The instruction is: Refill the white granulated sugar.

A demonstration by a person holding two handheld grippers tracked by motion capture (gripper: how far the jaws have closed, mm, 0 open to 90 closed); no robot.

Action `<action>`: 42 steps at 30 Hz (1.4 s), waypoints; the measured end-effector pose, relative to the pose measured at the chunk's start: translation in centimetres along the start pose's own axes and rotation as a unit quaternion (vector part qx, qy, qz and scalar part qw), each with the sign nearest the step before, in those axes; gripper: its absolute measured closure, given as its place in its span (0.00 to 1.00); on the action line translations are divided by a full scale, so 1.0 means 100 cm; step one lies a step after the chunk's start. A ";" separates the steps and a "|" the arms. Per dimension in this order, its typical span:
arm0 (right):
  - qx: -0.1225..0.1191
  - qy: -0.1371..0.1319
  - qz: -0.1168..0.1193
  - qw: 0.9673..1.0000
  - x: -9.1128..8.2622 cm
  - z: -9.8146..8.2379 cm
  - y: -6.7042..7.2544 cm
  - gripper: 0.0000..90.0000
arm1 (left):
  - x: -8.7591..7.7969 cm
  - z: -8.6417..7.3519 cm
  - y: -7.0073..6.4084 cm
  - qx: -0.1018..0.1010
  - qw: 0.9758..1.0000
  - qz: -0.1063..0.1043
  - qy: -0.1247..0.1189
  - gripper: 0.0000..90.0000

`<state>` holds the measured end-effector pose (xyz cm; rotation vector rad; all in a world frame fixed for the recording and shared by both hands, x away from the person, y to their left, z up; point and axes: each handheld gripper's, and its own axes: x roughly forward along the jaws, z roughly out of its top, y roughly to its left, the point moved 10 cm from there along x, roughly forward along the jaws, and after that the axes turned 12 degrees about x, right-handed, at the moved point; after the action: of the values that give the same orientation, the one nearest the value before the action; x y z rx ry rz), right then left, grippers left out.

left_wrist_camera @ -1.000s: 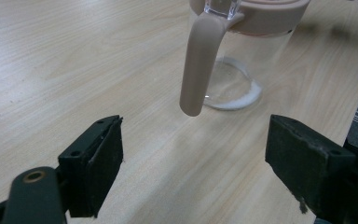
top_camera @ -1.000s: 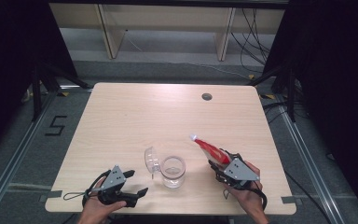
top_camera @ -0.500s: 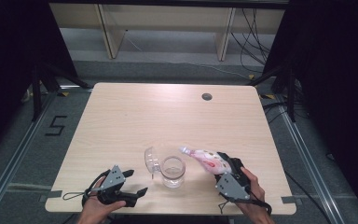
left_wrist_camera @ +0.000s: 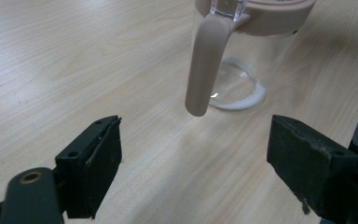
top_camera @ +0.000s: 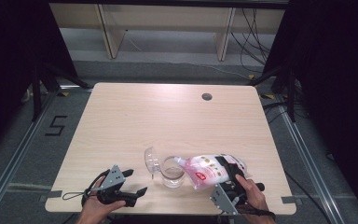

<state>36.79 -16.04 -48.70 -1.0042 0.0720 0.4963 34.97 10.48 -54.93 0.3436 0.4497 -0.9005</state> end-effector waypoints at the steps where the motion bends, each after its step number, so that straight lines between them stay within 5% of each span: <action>1: 0.004 0.003 0.005 1.000 0.000 -0.001 0.003 0.51 | 0.000 0.000 0.000 0.000 1.000 0.000 0.000 0.20; 5: -0.042 0.011 0.004 0.999 0.000 0.001 0.001 0.51 | 0.000 -0.001 0.001 -0.002 1.000 0.002 0.001 0.19; 7: -0.034 0.011 0.001 0.999 0.000 -0.001 0.004 0.52 | 0.000 0.000 0.002 -0.004 1.000 0.004 -0.003 0.19; 10: -0.077 0.022 -0.016 0.997 -0.001 -0.001 0.002 0.52 | 0.000 -0.001 0.002 -0.003 1.000 0.003 0.000 0.19; 12: -0.123 0.019 -0.018 0.992 -0.001 0.003 -0.002 0.52 | 0.000 -0.001 0.002 0.005 1.000 0.006 0.006 0.19; 15: -0.097 0.026 -0.021 0.995 -0.001 -0.002 0.002 0.52 | 0.001 -0.001 0.001 0.001 1.000 0.004 0.002 0.19; 18: -0.162 0.025 -0.028 0.986 0.001 0.002 -0.002 0.52 | 0.002 -0.001 0.001 -0.004 1.000 0.004 -0.001 0.19; 20: -0.146 0.030 -0.031 0.988 0.000 0.000 0.000 0.52 | 0.002 -0.001 0.000 -0.003 1.000 0.004 0.000 0.19; 24: -0.189 0.030 -0.034 0.981 0.002 0.004 -0.002 0.52 | 0.002 -0.001 0.001 0.004 1.000 0.003 0.002 0.19; 26: -0.162 0.039 -0.033 0.985 0.003 0.000 0.002 0.52 | 0.001 -0.002 0.001 0.003 1.000 0.004 0.007 0.19; 27: -0.167 0.037 -0.032 0.985 0.004 0.000 0.002 0.52 | 0.002 -0.001 0.000 -0.001 1.000 0.005 0.002 0.19; 30: -0.189 0.038 -0.033 0.981 0.005 0.002 0.002 0.52 | 0.002 -0.001 0.000 0.001 1.000 0.003 0.002 0.19; 31: -0.214 0.028 -0.034 0.976 0.006 0.007 0.000 0.52 | 0.002 -0.001 0.000 0.001 1.000 0.004 0.002 0.19; 32: -0.202 0.026 -0.035 0.978 0.007 0.006 0.001 0.52 | 0.002 -0.001 0.000 0.002 1.000 0.002 0.004 0.19; 34: -0.209 0.039 -0.035 0.976 0.006 0.005 0.001 0.52 | 0.003 -0.001 -0.001 0.000 1.000 0.002 0.002 0.19; 37: -0.242 0.015 -0.039 0.969 0.009 0.013 -0.002 0.53 | 0.002 -0.001 -0.001 0.001 1.000 0.002 0.002 0.19; 39: -0.229 0.036 -0.039 0.972 0.008 0.008 0.000 0.53 | 0.002 -0.001 -0.001 0.000 1.000 0.002 0.001 0.19; 41: -0.243 0.031 -0.040 0.969 0.008 0.009 -0.002 0.53 | 0.002 -0.002 0.000 0.004 1.000 0.002 0.005 0.19; 42: -0.264 0.022 -0.040 0.963 0.010 0.013 -0.004 0.53 | 0.002 -0.002 0.000 0.004 1.000 0.002 0.005 0.19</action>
<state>37.64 -14.77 -47.93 -1.5360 -0.0671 0.4268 35.03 10.40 -55.17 0.3557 0.4539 -0.8977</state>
